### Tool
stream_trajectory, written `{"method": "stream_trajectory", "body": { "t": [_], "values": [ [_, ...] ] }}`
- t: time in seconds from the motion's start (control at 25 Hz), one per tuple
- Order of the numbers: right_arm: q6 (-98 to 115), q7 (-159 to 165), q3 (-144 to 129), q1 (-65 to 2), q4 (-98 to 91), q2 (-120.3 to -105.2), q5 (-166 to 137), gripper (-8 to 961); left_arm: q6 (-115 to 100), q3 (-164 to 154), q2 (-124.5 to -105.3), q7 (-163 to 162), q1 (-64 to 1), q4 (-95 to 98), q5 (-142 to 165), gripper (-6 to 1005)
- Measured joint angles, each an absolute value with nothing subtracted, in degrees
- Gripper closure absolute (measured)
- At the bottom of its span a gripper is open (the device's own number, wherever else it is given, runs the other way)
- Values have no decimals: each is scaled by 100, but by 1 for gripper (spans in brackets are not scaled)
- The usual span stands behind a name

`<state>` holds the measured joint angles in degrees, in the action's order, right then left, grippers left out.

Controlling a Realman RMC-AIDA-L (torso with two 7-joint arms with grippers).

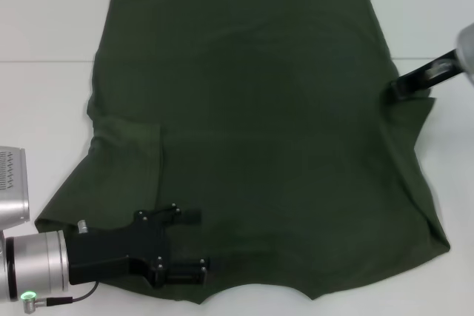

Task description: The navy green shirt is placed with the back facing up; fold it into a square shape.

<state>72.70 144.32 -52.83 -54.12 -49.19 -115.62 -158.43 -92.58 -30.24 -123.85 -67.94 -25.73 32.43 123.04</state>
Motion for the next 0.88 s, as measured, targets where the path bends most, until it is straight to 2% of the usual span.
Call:
{"method": "stream_trajectory", "body": {
  "t": [0.24, 0.36, 0.44, 0.64, 0.88],
  "values": [
    [7056, 14564, -5811, -5553, -4712, -11750, -15869, 909, -9257, -3029, -12393, -6794, -2552, 3237, 12313, 65],
    [7069, 14493, -5774, -5540, -4704, -11787, -15678, 841, -9254, -3024, -12393, -6794, -2537, 3234, 12314, 65],
    [7153, 14383, -5748, -5486, -4704, -11756, -15347, 795, -9253, -3024, -12393, -6794, -2524, 3234, 12314, 65],
    [7306, 14196, -5422, -5267, -4691, -11596, -14747, 550, -9254, -3023, -12392, -6823, -2500, 3234, 12314, 65],
    [7556, 14222, -4823, -4819, -4695, -11344, -14712, 368, -9255, -3023, -12376, -7283, -2518, 3249, 12304, 65]
  ]
}}
